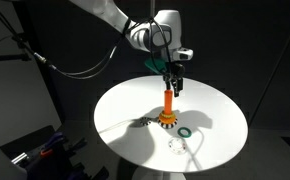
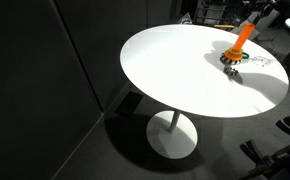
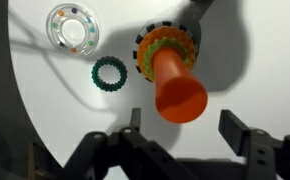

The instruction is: Put the yellow ring on the orange stand then move the stand to the left

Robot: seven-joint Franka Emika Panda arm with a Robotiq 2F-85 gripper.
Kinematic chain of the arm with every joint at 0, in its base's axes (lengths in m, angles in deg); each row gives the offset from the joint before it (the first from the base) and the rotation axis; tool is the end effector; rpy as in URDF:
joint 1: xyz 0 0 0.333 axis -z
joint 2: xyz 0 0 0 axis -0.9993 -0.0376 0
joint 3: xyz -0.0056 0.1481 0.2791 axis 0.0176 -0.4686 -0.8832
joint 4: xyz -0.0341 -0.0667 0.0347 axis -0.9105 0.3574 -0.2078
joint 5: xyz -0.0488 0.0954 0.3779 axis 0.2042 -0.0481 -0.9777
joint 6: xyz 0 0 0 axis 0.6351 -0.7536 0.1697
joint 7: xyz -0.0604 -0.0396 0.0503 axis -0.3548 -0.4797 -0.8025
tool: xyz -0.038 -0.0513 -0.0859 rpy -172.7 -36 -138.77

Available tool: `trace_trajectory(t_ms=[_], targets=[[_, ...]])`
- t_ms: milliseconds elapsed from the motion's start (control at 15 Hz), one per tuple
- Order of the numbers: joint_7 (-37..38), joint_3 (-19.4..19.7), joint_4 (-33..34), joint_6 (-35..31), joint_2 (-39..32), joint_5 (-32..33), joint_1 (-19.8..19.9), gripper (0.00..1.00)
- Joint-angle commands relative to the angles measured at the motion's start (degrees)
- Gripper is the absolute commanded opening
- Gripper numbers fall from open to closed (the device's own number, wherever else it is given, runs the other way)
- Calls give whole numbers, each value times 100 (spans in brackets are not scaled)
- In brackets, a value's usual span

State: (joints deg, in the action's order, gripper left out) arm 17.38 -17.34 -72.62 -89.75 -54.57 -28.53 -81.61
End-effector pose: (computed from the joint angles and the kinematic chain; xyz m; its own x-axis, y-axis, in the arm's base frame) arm 0.6514 -0.1662 0.3232 0.8998 -0.4195 0.1199 -0.4266 -0.9035 0.0406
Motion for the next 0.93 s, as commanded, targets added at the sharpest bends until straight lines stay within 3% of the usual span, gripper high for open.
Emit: trace_trajectory(t_ms=[0, 200, 333, 467, 600, 867], targets=[[-8, -9, 239, 256, -121, 1, 55, 100], [-24, -8, 233, 319, -130, 3, 58, 100], [-36, -19, 237, 392, -141, -23, 68, 75], [-36, -23, 238, 451, -153, -28, 68, 67], [-39, -25, 239, 481, -164, -28, 69, 48], [-56, -29, 204, 527, -109, -36, 72, 19]])
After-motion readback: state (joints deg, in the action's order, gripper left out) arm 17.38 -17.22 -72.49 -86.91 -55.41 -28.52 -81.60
